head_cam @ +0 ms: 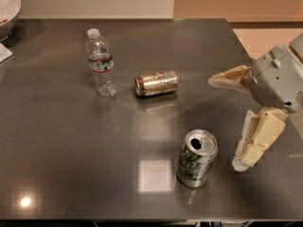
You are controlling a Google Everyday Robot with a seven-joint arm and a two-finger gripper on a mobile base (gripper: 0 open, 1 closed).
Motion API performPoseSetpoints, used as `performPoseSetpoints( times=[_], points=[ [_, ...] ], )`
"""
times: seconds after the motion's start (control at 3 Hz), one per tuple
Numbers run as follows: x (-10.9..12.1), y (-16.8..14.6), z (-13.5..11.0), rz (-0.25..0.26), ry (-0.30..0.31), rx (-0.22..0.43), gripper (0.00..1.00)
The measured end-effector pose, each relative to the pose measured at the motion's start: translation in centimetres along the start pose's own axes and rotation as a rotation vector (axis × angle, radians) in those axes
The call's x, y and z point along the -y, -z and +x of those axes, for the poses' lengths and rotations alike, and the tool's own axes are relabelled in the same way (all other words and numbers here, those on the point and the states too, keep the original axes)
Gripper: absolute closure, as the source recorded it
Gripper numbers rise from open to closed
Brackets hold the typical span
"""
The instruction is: Move 7up can near orange can
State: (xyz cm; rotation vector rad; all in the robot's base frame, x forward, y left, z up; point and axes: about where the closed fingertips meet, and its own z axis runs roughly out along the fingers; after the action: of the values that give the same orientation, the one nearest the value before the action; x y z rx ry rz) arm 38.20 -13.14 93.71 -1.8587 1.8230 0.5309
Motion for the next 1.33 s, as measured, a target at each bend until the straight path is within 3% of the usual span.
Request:
performPoseSetpoints(
  times=[0.33,0.67,1.33],
  points=[
    [-1.6,-2.2,-0.9,-0.049,0.066,0.016,0.00],
    [-2.5,-4.0,-0.8,-0.067,0.099,0.001,0.00],
    [-3.7,-5.5,-1.0,-0.104,0.132,-0.017,0.41]
  ],
)
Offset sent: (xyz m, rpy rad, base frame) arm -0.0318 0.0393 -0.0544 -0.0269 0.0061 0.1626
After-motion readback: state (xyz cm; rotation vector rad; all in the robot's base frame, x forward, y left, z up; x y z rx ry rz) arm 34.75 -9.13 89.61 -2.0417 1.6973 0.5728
